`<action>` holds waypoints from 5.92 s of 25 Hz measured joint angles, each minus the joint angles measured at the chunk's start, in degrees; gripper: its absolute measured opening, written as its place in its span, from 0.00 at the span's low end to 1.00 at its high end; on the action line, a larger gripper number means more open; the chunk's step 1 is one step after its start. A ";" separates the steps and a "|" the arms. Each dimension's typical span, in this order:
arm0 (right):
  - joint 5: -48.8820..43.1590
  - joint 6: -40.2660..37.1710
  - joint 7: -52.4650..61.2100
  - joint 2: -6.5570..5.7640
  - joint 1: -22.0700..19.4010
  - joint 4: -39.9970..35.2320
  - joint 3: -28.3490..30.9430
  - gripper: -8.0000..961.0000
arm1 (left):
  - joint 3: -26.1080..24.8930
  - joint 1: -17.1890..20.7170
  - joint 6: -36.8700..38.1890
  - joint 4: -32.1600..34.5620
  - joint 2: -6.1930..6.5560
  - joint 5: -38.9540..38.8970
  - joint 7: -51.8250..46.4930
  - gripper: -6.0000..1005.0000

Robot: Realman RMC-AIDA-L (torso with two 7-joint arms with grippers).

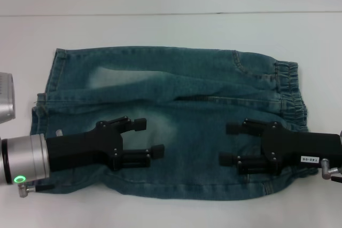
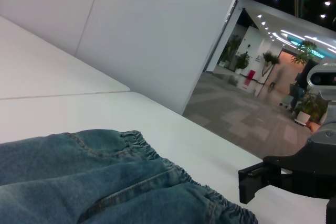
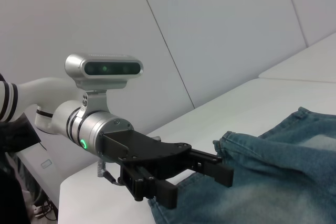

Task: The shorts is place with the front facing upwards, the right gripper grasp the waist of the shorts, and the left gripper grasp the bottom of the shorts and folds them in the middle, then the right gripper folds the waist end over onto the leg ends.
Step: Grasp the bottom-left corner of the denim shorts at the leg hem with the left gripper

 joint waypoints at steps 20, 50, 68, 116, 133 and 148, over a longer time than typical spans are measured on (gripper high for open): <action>0.20 0.44 -0.31 0.00 0.02 0.06 0.12 0.99 | 0.00 0.34 0.00 0.11 -0.06 -0.01 0.00 0.93; 0.13 0.42 -0.42 0.00 -0.42 0.30 0.11 0.98 | -12.08 7.51 9.95 12.32 0.18 -0.04 -3.33 0.93; 0.19 0.39 -0.05 0.00 0.01 0.23 -0.10 0.98 | -19.83 15.41 8.71 24.51 0.26 14.97 -12.46 0.93; 0.14 0.54 -0.29 0.09 -0.42 0.45 0.11 0.98 | -18.85 12.74 5.92 26.13 -1.00 23.44 -14.83 0.91; -0.08 0.65 -0.42 0.09 -0.51 0.56 0.11 0.99 | -18.89 12.49 5.45 26.15 -1.00 23.53 -14.54 0.91; -0.08 0.73 -0.41 0.08 -0.50 1.07 0.11 0.99 | -18.25 12.48 3.12 26.14 -1.00 24.00 -14.80 0.90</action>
